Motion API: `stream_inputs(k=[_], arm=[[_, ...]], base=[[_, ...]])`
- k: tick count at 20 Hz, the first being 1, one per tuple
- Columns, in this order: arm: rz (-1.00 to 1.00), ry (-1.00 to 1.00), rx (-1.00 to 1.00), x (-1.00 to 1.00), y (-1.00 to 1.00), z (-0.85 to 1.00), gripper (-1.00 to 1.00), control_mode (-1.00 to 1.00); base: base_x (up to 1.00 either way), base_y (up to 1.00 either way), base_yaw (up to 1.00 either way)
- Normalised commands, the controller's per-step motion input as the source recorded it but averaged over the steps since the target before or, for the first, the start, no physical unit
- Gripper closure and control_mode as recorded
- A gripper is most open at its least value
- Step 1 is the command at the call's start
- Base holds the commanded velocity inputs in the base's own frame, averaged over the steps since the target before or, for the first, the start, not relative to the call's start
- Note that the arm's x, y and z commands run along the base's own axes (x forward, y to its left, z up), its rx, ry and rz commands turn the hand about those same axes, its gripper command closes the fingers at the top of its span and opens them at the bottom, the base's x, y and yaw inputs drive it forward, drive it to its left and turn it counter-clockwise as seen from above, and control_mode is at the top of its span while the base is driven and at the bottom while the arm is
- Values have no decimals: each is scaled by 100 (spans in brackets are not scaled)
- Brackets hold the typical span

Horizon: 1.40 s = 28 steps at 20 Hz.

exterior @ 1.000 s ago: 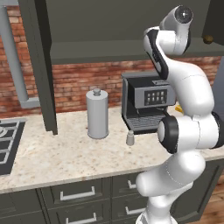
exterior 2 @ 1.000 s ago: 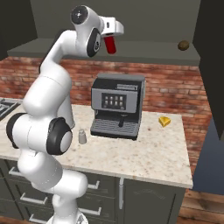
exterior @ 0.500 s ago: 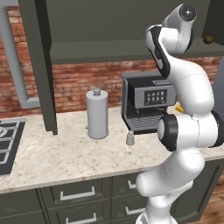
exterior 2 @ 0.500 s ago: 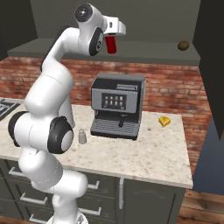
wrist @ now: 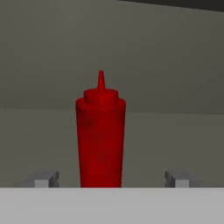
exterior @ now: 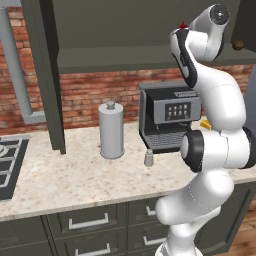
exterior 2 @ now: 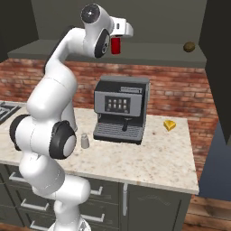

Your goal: Pick the ketchup and shaker from the counter and place them in the cabinet.

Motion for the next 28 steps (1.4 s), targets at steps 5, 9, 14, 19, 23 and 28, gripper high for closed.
stream_inputs(k=[5, 9, 14, 19, 23, 28], arm=[[0, -5, 0, -13, 0, 0, -100, -100], [0, -11, 0, -94, 0, 0, -100, -100], [0, -13, 1, -100, 1, -6, -100, -100], [1, -12, 0, -100, 24, -27, -100, -100], [1, -5, 0, -95, 41, -43, -100, -100], [0, 0, 0, -69, 44, -54, -100, -100]], base=[[0, 0, 0], [0, 0, 0], [0, 0, 0], [0, 0, 0], [0, 0, 0], [0, 0, 0]])
